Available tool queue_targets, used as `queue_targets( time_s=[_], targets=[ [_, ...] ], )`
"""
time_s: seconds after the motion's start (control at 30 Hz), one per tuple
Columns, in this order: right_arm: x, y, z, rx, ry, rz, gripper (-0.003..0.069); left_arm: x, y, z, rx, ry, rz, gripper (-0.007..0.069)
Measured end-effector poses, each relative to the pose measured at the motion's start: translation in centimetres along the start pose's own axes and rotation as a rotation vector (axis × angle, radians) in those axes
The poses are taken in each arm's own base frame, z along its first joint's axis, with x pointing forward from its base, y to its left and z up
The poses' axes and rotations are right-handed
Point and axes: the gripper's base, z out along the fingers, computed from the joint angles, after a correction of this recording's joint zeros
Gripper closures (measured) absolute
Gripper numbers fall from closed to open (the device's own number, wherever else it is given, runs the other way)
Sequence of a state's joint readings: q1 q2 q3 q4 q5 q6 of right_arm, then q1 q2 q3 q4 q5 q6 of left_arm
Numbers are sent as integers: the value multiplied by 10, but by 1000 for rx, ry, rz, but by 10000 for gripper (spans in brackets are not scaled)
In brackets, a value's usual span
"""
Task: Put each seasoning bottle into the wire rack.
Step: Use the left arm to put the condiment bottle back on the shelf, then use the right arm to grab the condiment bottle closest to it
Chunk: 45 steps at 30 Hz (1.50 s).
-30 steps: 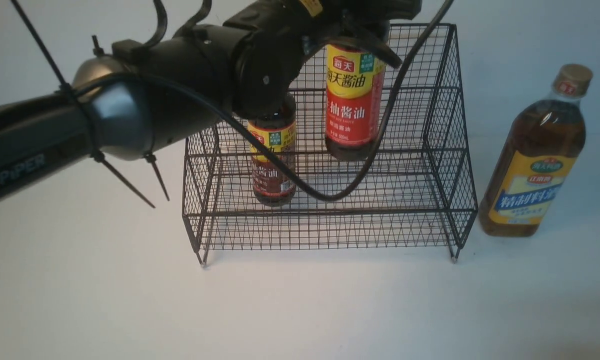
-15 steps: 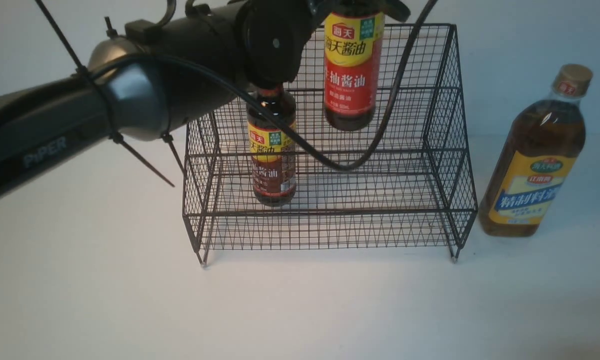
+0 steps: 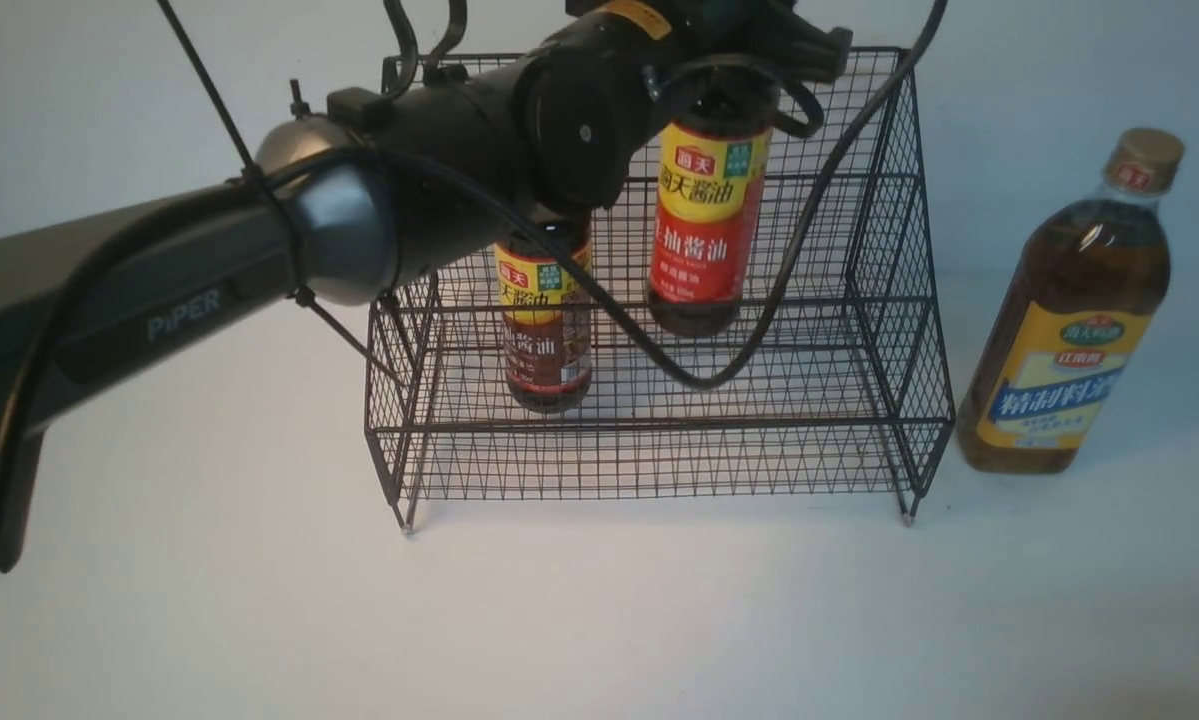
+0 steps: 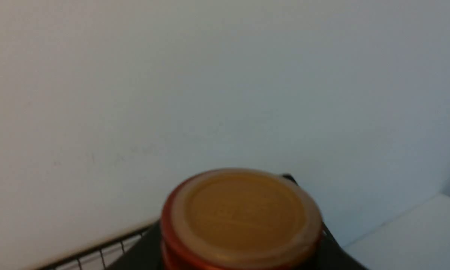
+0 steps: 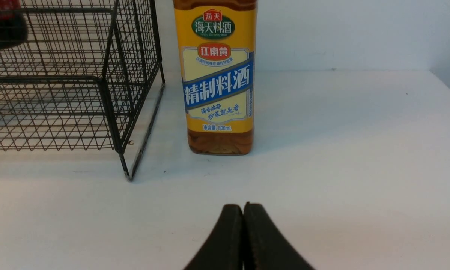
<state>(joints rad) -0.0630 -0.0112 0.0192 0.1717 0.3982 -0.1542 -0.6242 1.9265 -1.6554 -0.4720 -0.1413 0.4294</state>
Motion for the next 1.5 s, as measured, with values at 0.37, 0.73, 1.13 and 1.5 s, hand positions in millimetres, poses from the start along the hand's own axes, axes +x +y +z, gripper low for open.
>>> queue_targets(
  time_s=[0.37,0.73,1.13,1.5],
  targets=[
    [0,0,0,0,0,0,673,27,-5,6,52,163,-70,366],
    [0,0,0,0,0,0,673,30,-5,8,62,192,-80,267],
    [0,0,0,0,0,0,673,-21,-7,-22,102,111,32,200],
    [0,0,0,0,0,0,673,-111,26,-126,177,161,94,613]
  ],
)
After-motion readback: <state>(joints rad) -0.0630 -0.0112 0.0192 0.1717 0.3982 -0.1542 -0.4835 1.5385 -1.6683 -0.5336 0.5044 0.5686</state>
